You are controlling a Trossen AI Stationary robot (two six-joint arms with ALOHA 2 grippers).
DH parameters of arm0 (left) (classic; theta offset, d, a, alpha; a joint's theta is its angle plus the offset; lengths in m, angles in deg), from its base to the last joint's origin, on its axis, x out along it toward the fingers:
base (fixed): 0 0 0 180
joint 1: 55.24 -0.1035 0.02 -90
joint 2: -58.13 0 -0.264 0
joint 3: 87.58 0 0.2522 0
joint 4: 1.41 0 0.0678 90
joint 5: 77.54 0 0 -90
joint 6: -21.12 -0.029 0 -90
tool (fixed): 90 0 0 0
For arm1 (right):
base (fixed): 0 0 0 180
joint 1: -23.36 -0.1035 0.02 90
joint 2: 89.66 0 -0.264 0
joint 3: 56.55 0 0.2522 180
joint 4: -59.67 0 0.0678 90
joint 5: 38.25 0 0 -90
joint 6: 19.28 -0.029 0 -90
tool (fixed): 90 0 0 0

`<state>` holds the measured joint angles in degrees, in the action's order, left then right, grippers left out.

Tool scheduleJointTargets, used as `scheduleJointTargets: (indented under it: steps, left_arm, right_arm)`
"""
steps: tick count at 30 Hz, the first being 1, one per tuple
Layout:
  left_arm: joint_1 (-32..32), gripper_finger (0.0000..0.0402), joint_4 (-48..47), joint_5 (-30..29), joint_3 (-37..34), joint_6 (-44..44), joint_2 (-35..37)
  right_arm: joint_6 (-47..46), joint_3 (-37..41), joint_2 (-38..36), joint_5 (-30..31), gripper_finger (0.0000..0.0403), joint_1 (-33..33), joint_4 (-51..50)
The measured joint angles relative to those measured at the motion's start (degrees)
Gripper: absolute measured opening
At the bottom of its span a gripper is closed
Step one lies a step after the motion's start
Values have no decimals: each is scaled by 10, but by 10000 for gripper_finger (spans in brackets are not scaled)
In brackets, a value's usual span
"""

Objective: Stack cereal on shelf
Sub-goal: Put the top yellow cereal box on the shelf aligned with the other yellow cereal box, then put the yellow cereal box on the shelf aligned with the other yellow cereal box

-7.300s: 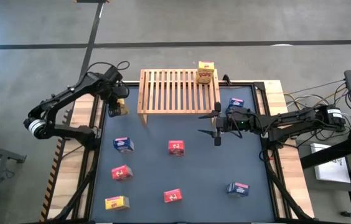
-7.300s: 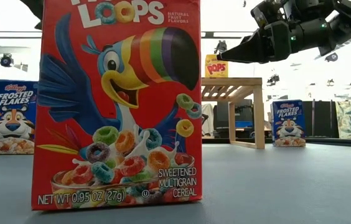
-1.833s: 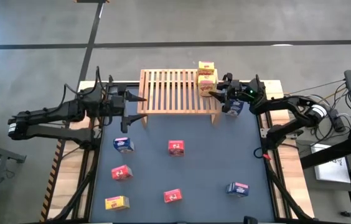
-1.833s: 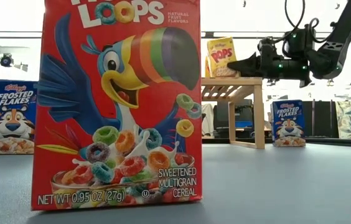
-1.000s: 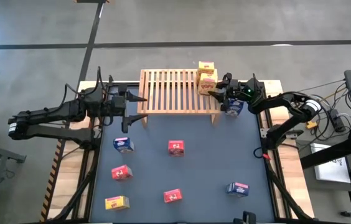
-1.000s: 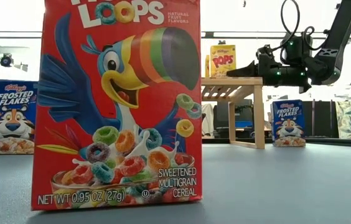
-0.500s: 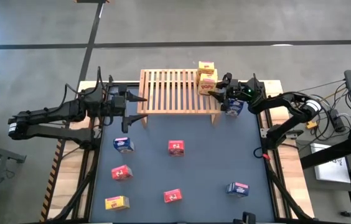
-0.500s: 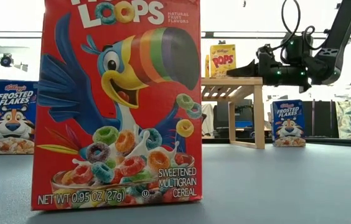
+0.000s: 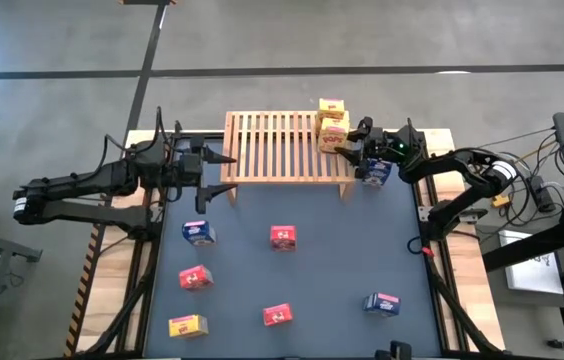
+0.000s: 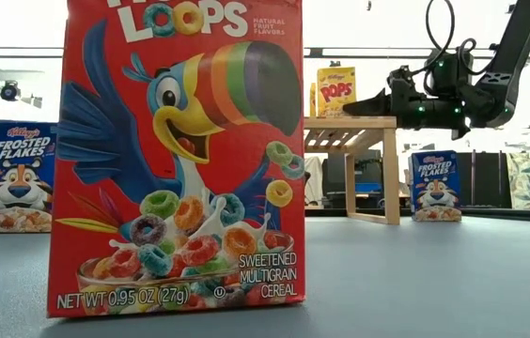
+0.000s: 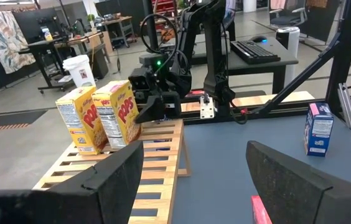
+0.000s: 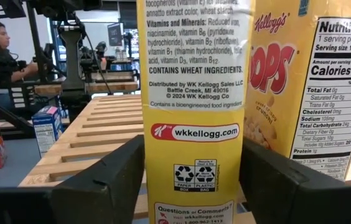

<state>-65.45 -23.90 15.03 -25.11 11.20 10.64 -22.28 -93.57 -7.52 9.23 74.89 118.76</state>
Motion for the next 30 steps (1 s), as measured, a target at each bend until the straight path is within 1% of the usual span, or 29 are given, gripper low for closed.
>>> scheduleJointTargets:
  steps: [4,8,13,17,21,24,26,30]
  left_arm:
    - [0,267,0,0,0,0,0]
    - [0,267,-1,0,0,2,0]
    - [0,267,-14,0,0,2,0]
    - [0,267,-24,0,0,2,1]
    - [0,267,-35,-3,0,2,5]
    - [0,267,-64,-10,10,2,5]
    - [0,267,-94,-24,22,14,3]
    - [0,266,-195,-33,64,47,-13]
  right_arm:
    - [0,0,-8,0,257,0,-2]
    - [8,0,-33,0,275,1,-36]
    - [62,0,-96,7,286,2,-163]
    - [96,0,-162,32,288,2,-275]
    - [104,1,-225,46,288,2,-350]
    - [103,4,-265,46,288,0,-389]
    - [97,10,-288,46,288,-2,-400]
    - [72,36,-334,46,287,-13,-397]
